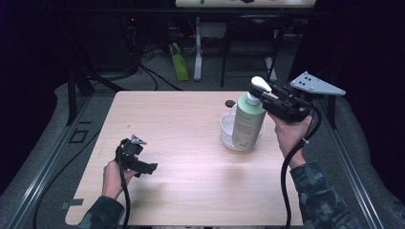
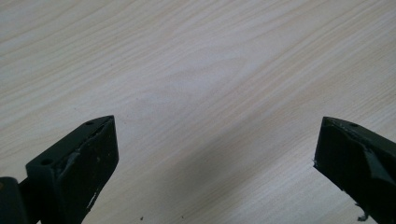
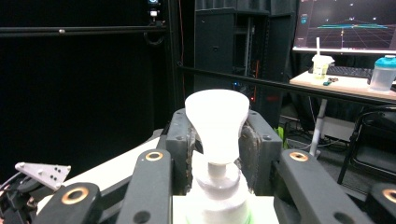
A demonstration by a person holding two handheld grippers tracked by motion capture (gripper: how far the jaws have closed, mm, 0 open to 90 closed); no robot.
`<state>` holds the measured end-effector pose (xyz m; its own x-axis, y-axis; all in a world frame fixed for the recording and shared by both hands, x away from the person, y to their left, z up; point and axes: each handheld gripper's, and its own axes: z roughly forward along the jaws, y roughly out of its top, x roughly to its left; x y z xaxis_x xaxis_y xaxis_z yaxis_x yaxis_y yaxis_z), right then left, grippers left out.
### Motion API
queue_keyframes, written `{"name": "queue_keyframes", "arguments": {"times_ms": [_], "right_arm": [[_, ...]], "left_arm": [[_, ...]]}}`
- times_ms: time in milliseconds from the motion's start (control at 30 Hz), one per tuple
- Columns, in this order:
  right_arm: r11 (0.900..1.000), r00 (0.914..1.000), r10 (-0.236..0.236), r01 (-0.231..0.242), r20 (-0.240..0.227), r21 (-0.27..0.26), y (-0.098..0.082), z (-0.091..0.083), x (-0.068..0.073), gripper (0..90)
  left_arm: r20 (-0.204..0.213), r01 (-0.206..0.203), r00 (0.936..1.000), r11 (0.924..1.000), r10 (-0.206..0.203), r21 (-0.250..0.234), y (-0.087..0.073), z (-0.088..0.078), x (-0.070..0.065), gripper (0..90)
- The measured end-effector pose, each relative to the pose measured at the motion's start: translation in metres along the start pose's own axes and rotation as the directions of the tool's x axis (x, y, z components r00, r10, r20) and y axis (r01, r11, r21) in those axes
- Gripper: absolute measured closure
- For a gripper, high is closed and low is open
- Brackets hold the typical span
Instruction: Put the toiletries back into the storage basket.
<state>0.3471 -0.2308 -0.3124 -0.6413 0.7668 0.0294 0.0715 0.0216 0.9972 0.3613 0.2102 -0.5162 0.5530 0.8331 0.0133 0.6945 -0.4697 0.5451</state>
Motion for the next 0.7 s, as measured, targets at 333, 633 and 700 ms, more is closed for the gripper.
{"name": "queue_keyframes", "arguments": {"times_ms": [333, 633, 700], "right_arm": [[1.000, 0.9999, -0.001, 0.001, 0.012, 0.005, 0.010, 0.008, -0.005, 67.3], [1.000, 0.9995, -0.016, 0.016, 0.029, 0.001, 0.018, 0.013, -0.009, 67.3], [1.000, 0.9992, -0.021, 0.021, 0.033, 0.001, 0.019, 0.014, -0.010, 67.3]], "left_arm": [[0.004, -0.009, 1.0000, 1.0000, 0.009, -0.002, 0.000, 0.000, -0.001, 0.0], [0.002, -0.007, 1.0000, 1.0000, 0.007, 0.002, 0.000, 0.000, -0.001, 0.0], [0.004, -0.006, 1.0000, 1.0000, 0.006, 0.000, 0.000, 0.000, 0.000, 0.0]]}}
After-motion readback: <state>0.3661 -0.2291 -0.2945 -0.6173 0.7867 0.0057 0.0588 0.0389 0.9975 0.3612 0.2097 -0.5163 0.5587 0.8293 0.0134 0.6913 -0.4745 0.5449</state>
